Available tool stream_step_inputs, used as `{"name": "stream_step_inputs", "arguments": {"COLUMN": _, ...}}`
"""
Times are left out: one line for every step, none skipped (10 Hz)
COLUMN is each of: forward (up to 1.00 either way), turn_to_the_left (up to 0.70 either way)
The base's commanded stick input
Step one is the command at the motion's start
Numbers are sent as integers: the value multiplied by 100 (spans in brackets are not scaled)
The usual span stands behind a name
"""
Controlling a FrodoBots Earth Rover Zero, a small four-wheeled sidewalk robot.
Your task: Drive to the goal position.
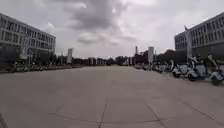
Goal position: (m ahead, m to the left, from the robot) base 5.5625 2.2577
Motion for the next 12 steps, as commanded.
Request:
{"name": "stream_step_inputs", "arguments": {"forward": 70, "turn_to_the_left": 0}}
{"name": "stream_step_inputs", "arguments": {"forward": 70, "turn_to_the_left": 0}}
{"name": "stream_step_inputs", "arguments": {"forward": 70, "turn_to_the_left": 0}}
{"name": "stream_step_inputs", "arguments": {"forward": 70, "turn_to_the_left": 0}}
{"name": "stream_step_inputs", "arguments": {"forward": 70, "turn_to_the_left": 0}}
{"name": "stream_step_inputs", "arguments": {"forward": 70, "turn_to_the_left": 0}}
{"name": "stream_step_inputs", "arguments": {"forward": 70, "turn_to_the_left": 0}}
{"name": "stream_step_inputs", "arguments": {"forward": 70, "turn_to_the_left": 0}}
{"name": "stream_step_inputs", "arguments": {"forward": 70, "turn_to_the_left": 0}}
{"name": "stream_step_inputs", "arguments": {"forward": 70, "turn_to_the_left": 0}}
{"name": "stream_step_inputs", "arguments": {"forward": 70, "turn_to_the_left": 0}}
{"name": "stream_step_inputs", "arguments": {"forward": 70, "turn_to_the_left": 0}}
